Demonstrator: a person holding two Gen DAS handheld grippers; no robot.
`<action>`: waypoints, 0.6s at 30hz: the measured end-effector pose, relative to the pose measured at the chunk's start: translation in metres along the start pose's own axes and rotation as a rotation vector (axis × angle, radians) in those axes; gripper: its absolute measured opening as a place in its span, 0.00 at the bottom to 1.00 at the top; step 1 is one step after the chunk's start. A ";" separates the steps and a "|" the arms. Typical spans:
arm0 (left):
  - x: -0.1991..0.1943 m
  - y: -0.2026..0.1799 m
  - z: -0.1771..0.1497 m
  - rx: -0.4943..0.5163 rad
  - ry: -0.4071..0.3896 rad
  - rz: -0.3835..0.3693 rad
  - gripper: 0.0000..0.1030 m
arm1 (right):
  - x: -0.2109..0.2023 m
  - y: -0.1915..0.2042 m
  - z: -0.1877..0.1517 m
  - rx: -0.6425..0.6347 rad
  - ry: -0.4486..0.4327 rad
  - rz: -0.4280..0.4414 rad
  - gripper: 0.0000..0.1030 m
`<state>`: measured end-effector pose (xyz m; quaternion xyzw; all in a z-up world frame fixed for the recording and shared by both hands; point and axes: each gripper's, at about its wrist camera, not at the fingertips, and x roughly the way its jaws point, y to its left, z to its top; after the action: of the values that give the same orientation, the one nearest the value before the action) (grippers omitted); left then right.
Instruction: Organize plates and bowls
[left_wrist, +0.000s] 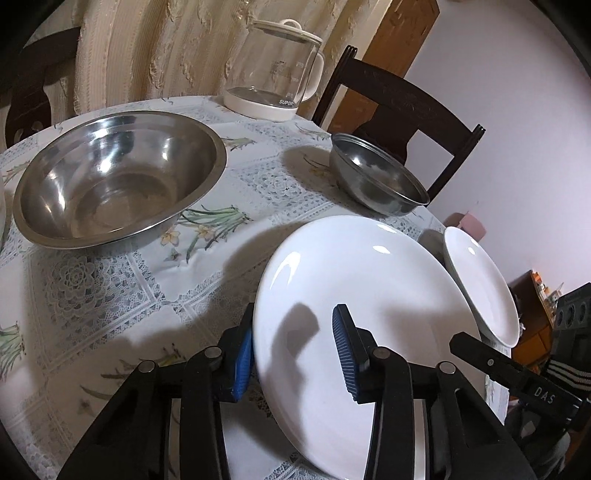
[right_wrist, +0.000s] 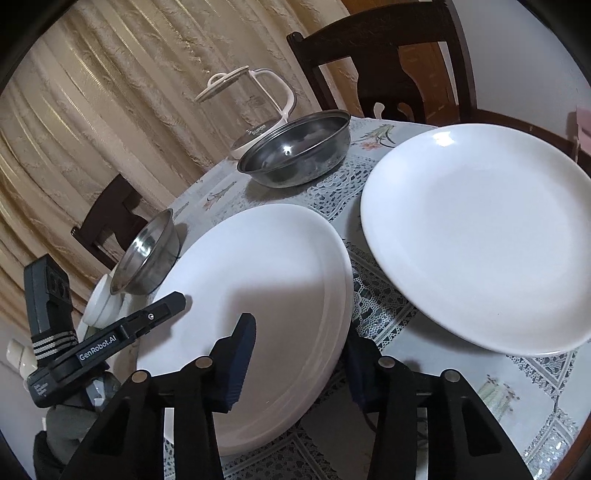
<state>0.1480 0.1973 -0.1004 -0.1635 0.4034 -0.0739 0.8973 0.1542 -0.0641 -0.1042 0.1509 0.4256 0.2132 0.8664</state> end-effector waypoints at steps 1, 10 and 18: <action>-0.002 -0.001 -0.001 0.009 -0.007 0.010 0.39 | 0.000 0.001 0.000 -0.006 0.000 -0.001 0.46; -0.032 -0.012 -0.008 0.057 -0.061 0.034 0.39 | -0.011 0.010 -0.002 -0.055 -0.037 -0.021 0.41; -0.067 -0.009 -0.022 0.025 -0.088 0.055 0.39 | -0.024 0.030 -0.008 -0.101 -0.059 0.022 0.41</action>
<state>0.0875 0.2013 -0.0638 -0.1440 0.3670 -0.0472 0.9178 0.1274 -0.0494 -0.0792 0.1180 0.3868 0.2395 0.8827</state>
